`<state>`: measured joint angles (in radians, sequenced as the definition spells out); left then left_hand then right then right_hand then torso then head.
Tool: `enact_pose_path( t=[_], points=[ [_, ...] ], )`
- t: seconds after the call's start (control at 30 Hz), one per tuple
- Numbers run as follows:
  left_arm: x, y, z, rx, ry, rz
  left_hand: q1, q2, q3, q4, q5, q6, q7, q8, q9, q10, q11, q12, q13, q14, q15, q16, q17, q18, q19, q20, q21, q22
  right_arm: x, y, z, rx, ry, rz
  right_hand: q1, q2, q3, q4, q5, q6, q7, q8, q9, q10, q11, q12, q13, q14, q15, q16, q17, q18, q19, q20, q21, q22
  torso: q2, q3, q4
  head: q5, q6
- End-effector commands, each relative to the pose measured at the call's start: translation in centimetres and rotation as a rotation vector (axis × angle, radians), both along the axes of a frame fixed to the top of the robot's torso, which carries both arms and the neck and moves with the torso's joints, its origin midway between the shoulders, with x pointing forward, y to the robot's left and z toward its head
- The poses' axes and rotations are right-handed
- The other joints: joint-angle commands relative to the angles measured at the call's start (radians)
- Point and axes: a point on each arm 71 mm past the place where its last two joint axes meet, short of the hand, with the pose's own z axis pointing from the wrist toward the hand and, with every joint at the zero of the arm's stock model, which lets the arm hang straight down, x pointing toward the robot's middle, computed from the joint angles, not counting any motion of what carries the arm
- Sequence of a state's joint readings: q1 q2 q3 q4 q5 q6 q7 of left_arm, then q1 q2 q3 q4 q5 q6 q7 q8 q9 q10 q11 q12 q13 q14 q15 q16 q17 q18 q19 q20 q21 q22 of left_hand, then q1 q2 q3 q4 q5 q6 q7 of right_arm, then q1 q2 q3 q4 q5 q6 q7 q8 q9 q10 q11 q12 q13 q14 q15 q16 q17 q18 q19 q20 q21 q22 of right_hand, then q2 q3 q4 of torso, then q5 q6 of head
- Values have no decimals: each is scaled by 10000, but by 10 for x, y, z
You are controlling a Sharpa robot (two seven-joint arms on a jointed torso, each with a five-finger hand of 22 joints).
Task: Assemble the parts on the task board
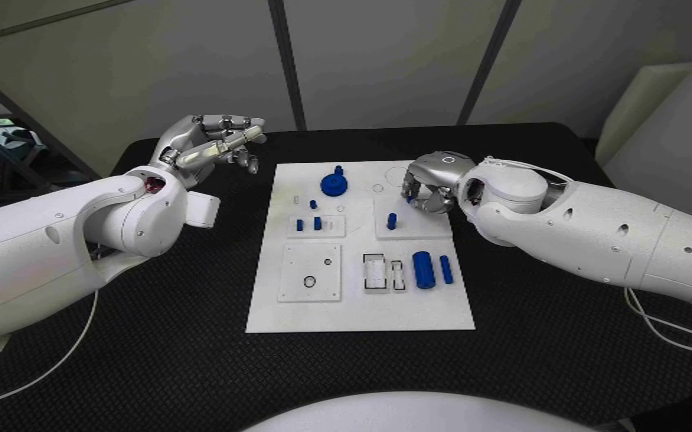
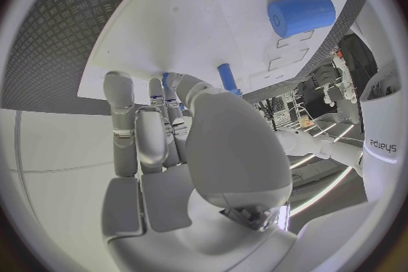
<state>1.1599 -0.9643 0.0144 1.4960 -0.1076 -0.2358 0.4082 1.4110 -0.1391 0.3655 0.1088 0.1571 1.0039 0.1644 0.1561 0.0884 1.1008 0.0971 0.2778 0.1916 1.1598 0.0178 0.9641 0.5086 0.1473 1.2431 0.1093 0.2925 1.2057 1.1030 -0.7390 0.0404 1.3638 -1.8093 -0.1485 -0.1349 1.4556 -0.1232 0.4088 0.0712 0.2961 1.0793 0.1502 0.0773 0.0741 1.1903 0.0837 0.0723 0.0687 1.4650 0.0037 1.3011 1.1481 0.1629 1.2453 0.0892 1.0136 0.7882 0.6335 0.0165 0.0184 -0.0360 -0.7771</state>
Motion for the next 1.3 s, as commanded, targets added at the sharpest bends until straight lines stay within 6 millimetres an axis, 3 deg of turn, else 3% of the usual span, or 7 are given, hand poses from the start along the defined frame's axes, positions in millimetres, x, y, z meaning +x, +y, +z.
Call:
enact_pose_path(
  t=[0.03,0.63,0.9,1.07,1.3],
  points=[
    [0,-1,1,-128,-32,-86,-12,61,-51,-12,-18,-42,35,61,-12,-89,-11,57,11,-44,7,-54,-17,335,-15,49,-72,-18,0,1,-2,-201,185,117,-104,-44,63,-5,-31,71,-5,15,3,108,-1,-23,0,460,-27,79,9,-187,-85,-11,80,47,0,-1,-3,5,-4],
    [1,0,0,-65,141,-75,38,90,-94,-52,-14,-136,83,44,-36,-194,26,89,9,-50,30,-52,-43,336,19,61,-123,-80,1,2,-8,-380,428,2,-179,-66,214,-127,-307,148,-7,-13,0,178,-12,-57,-1,442,-35,167,42,-191,-178,-6,239,196,0,0,-3,-13,-72],
    [1,0,-1,-51,184,-76,48,95,-101,-61,-12,-151,90,43,-39,-212,32,95,9,-55,35,-52,-47,335,23,64,-132,-91,0,3,-5,-171,40,92,-12,116,370,-388,-324,576,-100,169,100,618,-137,57,83,447,-154,293,153,-237,-85,-54,583,587,-8,1,3,-27,-69],
    [2,1,-1,-36,203,-54,63,108,-101,-70,-10,-156,95,46,-40,-223,35,103,10,-58,38,-52,-52,335,28,66,-140,-100,-1,4,-2,14,-214,183,9,125,386,-442,-328,607,-105,173,109,653,-151,45,87,447,-167,314,171,-241,-80,-63,627,633,-12,13,2,-22,-67],
    [3,2,-2,-7,254,-21,79,117,-100,-81,-9,-160,97,49,-41,-232,37,111,11,-60,40,-51,-55,336,32,67,-146,-108,-5,2,3,266,-522,287,32,109,400,-506,-320,608,-99,161,111,657,-148,18,85,447,-175,333,187,-246,-82,-70,666,670,-14,1,-5,-31,-42]
  ],
)
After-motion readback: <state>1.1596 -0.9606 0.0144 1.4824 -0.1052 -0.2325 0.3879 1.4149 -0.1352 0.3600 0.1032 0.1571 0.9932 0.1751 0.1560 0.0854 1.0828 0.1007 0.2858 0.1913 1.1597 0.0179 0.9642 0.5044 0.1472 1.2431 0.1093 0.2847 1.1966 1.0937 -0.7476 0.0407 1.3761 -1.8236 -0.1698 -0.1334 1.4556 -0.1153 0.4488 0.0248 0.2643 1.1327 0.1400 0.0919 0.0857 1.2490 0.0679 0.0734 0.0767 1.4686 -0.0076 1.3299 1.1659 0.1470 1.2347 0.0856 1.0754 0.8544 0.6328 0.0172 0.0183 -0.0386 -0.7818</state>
